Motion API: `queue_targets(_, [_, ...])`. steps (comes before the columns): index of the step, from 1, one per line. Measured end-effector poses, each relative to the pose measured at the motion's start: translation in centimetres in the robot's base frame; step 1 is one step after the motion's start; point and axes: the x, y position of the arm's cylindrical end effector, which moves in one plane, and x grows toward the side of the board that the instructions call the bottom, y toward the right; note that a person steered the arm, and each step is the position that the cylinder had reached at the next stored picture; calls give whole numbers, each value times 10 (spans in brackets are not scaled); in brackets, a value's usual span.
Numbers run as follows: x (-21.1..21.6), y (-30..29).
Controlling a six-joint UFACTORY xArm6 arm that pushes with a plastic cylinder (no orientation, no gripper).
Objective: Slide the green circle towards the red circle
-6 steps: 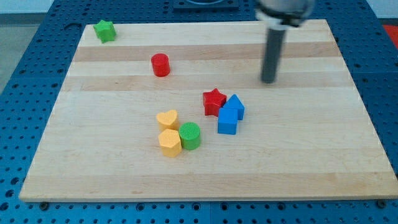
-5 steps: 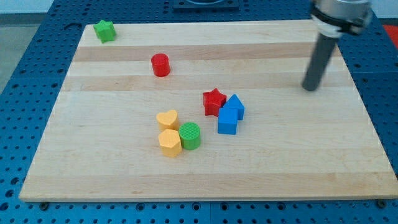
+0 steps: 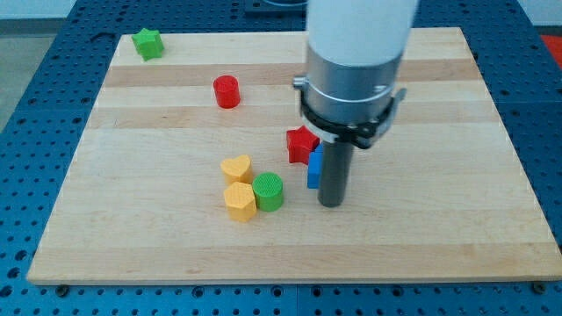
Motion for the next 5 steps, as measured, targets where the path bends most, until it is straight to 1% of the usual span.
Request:
queue_targets(1, [1,-8])
queue_targets(2, [22,-8])
queue_targets(3, [26,-24])
queue_targets(4, [10,-51])
queue_targets(5, [-17,-65])
